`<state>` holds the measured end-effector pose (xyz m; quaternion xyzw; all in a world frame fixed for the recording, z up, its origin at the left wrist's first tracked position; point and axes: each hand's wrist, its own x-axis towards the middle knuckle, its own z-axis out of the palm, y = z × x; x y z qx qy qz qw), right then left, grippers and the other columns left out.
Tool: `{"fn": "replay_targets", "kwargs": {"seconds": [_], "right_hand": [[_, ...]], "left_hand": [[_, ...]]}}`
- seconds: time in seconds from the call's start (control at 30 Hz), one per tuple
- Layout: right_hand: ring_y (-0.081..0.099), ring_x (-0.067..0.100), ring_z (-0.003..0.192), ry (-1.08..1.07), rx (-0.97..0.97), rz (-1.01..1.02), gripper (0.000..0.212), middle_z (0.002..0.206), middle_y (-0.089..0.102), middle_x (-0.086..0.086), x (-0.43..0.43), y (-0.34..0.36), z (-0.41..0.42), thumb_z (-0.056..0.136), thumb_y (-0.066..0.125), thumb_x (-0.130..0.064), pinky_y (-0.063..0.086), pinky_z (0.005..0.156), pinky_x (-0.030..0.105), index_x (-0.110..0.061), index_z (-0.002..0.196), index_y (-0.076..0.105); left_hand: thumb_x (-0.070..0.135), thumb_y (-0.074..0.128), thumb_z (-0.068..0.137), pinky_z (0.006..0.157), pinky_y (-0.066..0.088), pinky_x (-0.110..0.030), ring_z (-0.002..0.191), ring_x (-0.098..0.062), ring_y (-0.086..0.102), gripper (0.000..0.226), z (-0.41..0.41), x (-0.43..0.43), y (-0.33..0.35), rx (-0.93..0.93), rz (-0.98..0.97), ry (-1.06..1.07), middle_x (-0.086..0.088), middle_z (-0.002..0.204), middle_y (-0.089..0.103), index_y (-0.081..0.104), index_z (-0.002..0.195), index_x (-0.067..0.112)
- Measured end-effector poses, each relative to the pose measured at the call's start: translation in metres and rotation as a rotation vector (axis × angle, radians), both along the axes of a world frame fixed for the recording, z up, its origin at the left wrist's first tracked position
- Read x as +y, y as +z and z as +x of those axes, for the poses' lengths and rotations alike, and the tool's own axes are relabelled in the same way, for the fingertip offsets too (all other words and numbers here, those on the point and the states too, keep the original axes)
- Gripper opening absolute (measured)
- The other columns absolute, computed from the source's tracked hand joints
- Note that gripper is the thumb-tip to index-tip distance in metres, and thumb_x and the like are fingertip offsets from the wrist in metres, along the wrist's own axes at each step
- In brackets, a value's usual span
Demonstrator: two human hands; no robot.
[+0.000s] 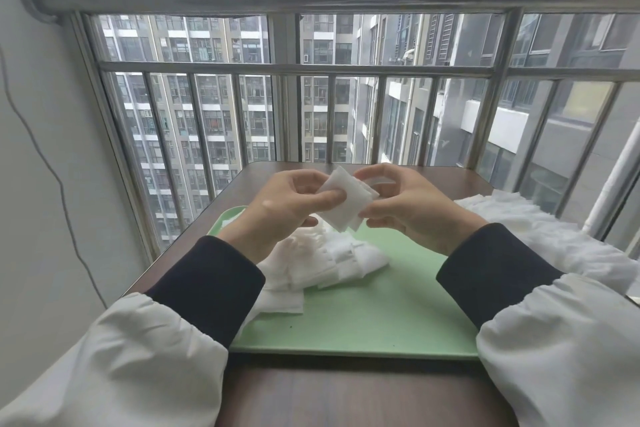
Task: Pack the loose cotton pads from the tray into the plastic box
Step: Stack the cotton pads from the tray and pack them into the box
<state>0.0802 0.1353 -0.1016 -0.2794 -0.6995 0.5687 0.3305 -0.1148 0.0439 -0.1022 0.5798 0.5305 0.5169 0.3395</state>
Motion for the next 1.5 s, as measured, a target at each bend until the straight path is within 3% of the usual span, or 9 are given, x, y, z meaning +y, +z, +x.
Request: {"fn": "replay_targets", "kwargs": {"seconds": [0.1,0.37,0.43,0.5,0.6,0.8,1.07,1.2,1.5], "right_hand": [[0.072,0.028,0.088,0.022,0.041,-0.037,0.050,0.100,0.069,0.021,-0.002,0.001,-0.001,0.078,0.074,0.013,0.058,0.071,0.030,-0.008,0.121,0.061],[0.071,0.037,0.101,0.094,0.083,-0.062,0.049,0.115,0.066,0.030,-0.009,0.004,-0.002,0.075,0.080,0.000,0.061,0.080,0.038,-0.002,0.120,0.061],[0.074,0.027,0.094,0.053,-0.044,0.029,0.036,0.103,0.075,0.015,-0.009,0.008,-0.001,0.083,0.078,-0.009,0.059,0.072,0.029,-0.009,0.116,0.064],[0.073,0.016,0.082,-0.077,-0.332,0.283,0.013,0.089,0.076,0.001,-0.007,0.008,0.001,0.092,0.067,-0.012,0.052,0.064,0.020,-0.017,0.104,0.066],[0.064,0.001,0.079,-0.121,-0.778,0.536,0.008,0.089,0.069,-0.013,-0.003,0.002,0.006,0.089,0.068,-0.024,0.042,0.060,0.015,-0.029,0.094,0.067],[0.071,0.008,0.071,-0.108,-0.992,0.446,0.050,0.088,0.074,-0.006,-0.005,-0.003,0.008,0.064,0.085,-0.057,0.056,0.075,0.028,-0.029,0.100,0.064],[0.073,0.014,0.068,-0.098,-0.784,0.172,0.040,0.086,0.075,0.008,0.001,-0.002,0.010,0.071,0.086,-0.009,0.057,0.059,0.024,-0.019,0.103,0.065],[0.069,0.014,0.076,-0.240,-0.717,0.244,0.018,0.090,0.068,0.004,0.003,0.001,0.015,0.084,0.070,-0.010,0.056,0.054,0.022,-0.019,0.098,0.064],[0.067,0.020,0.079,-0.215,-0.051,0.107,0.030,0.090,0.059,0.007,-0.003,0.005,0.004,0.082,0.067,0.007,0.057,0.065,0.027,-0.010,0.107,0.063]], "left_hand": [[0.028,0.078,0.087,0.080,0.055,-0.032,0.098,-0.018,0.073,0.006,0.000,0.001,-0.001,-0.044,0.001,-0.040,0.002,0.103,0.077,0.079,0.092,0.025],[0.016,0.078,0.087,0.074,0.057,-0.023,0.091,-0.022,0.075,0.008,0.003,0.001,-0.003,-0.144,0.021,-0.080,-0.010,0.098,0.078,0.080,0.094,0.013],[0.014,0.077,0.086,0.074,0.058,-0.024,0.090,-0.022,0.075,0.013,0.002,0.001,-0.002,-0.185,0.038,-0.047,-0.010,0.096,0.078,0.078,0.098,0.009],[0.012,0.078,0.085,0.073,0.059,-0.026,0.088,-0.022,0.075,0.013,0.000,0.002,-0.003,-0.216,0.045,-0.001,-0.010,0.093,0.078,0.076,0.098,0.008],[0.008,0.077,0.086,0.072,0.060,-0.026,0.083,-0.021,0.074,0.011,-0.001,0.002,-0.004,-0.229,0.032,0.045,-0.012,0.092,0.078,0.075,0.097,0.008],[0.002,0.075,0.086,0.065,0.058,-0.024,0.077,-0.018,0.073,0.011,0.000,0.002,-0.003,-0.238,0.031,0.069,-0.015,0.088,0.075,0.073,0.097,0.006],[0.003,0.076,0.086,0.065,0.058,-0.024,0.077,-0.017,0.074,0.010,-0.001,0.003,-0.005,-0.228,0.025,0.086,-0.010,0.086,0.076,0.073,0.094,0.008],[-0.001,0.076,0.085,0.065,0.059,-0.026,0.078,-0.019,0.074,0.017,-0.002,0.004,-0.004,-0.227,0.024,0.138,-0.010,0.089,0.075,0.070,0.100,0.006],[0.005,0.076,0.086,0.069,0.059,-0.027,0.086,-0.020,0.075,0.030,-0.001,0.001,-0.002,-0.283,0.002,0.048,-0.015,0.108,0.075,0.068,0.115,0.009]]}}
